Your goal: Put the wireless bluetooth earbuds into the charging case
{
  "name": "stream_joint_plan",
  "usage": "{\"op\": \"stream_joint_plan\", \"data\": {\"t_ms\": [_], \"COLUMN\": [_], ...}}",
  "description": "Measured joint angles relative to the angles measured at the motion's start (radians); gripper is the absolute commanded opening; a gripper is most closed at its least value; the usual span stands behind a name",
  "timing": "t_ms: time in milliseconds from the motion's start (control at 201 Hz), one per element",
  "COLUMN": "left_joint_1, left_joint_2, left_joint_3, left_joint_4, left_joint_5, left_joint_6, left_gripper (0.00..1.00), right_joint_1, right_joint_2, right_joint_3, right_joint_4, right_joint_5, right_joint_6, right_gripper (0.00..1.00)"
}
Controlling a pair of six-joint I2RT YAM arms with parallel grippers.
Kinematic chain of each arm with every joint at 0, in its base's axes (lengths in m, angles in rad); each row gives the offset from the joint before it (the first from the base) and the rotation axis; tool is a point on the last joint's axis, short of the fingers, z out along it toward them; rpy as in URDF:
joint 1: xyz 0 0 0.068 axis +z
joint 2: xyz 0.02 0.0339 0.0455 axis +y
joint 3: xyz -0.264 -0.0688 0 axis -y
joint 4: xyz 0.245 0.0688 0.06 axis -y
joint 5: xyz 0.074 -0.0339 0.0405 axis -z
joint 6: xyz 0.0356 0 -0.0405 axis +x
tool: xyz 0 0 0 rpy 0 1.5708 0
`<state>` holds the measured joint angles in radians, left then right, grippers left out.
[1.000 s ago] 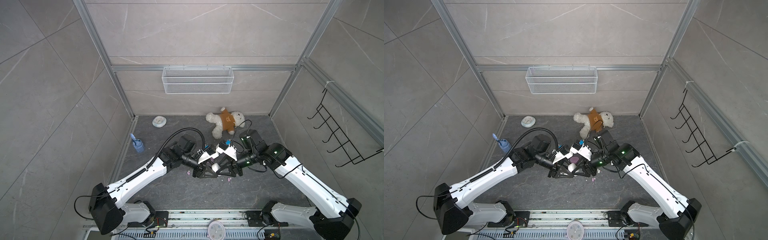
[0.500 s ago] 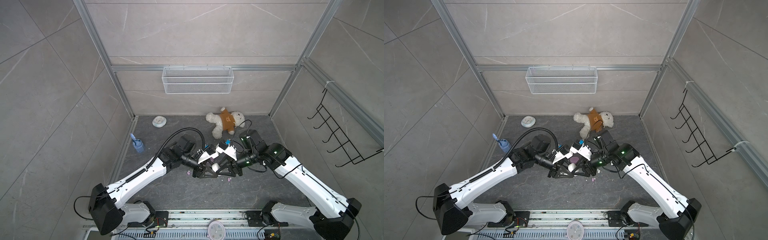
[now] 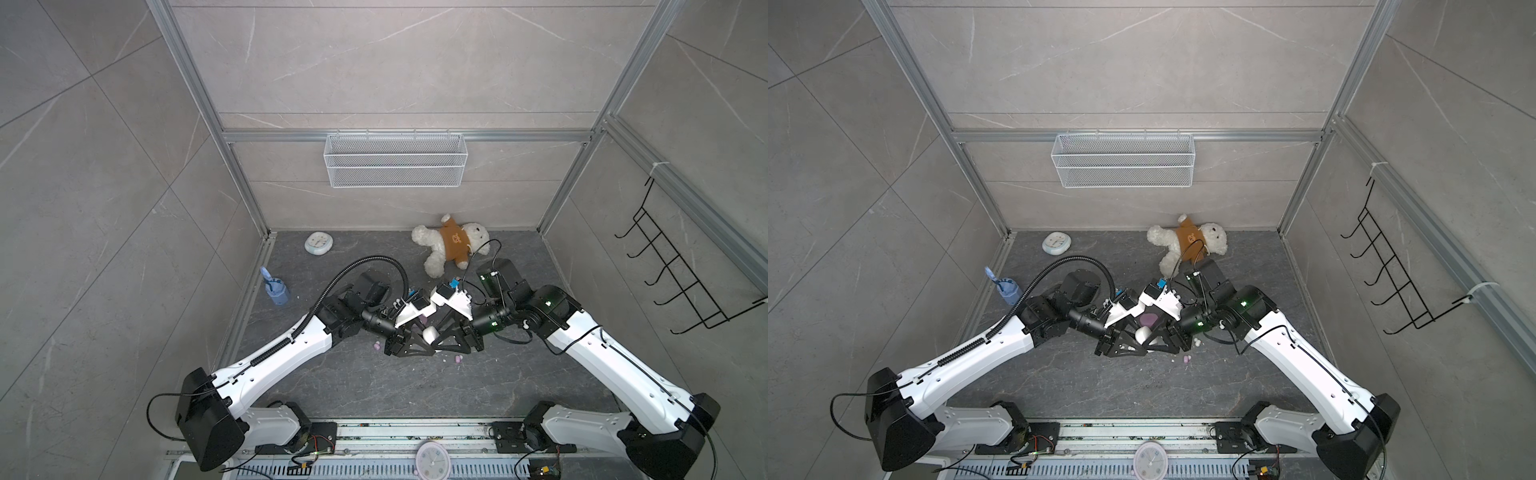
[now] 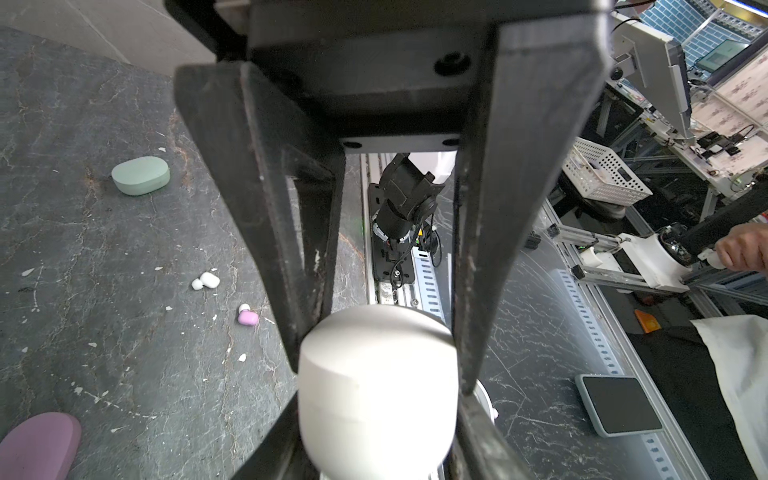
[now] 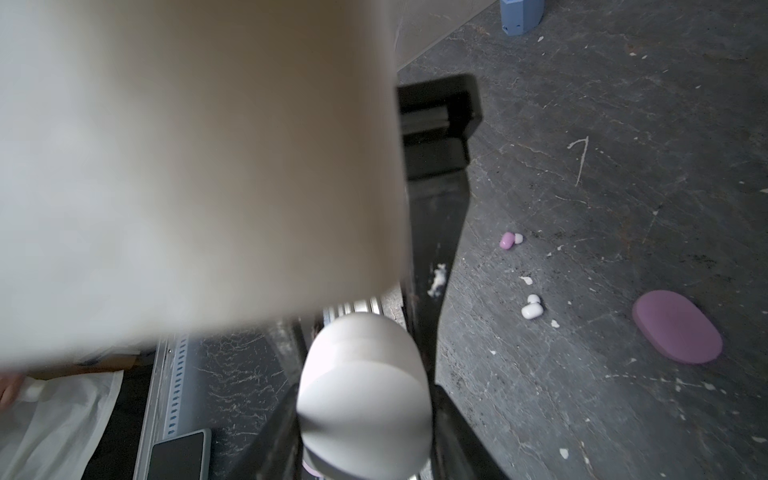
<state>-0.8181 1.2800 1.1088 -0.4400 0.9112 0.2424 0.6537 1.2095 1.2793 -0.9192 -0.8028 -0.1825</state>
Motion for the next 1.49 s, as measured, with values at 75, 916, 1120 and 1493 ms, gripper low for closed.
{"op": "stream_joint_plan", "data": {"t_ms": [75, 916, 1120, 1493], "left_joint_1": [0.000, -0.009, -0.009, -0.009], "left_joint_2": [-0.006, -0.016, -0.016, -0.016], "left_joint_3": [-0.004, -0.008, -0.008, -0.008], "left_joint_4": [0.005, 0.088, 0.089, 0.089], "left_joint_5": [-0.006, -0.040, -0.041, -0.037], "left_joint_6": [-0.001, 0.001, 0.001, 0.000], "left_gripper": [0.42, 0.42, 0.42, 0.42], "right_joint_1": [0.000, -0.070, -0.071, -0.071], "right_joint_2": [0.000, -0.021, -0.025, -0.035], "right_joint_3": [0.001, -0.010, -0.010, -0.010], "right_joint_4": [0.001, -0.008, -0.008, -0.009], "right_joint_5": [-0.003, -0.054, -0.055, -0.059], "right_joint_6": [0.008, 0.055, 0.050, 0.024], "right_gripper": [0.50, 0.59, 0.55, 0.45]}}
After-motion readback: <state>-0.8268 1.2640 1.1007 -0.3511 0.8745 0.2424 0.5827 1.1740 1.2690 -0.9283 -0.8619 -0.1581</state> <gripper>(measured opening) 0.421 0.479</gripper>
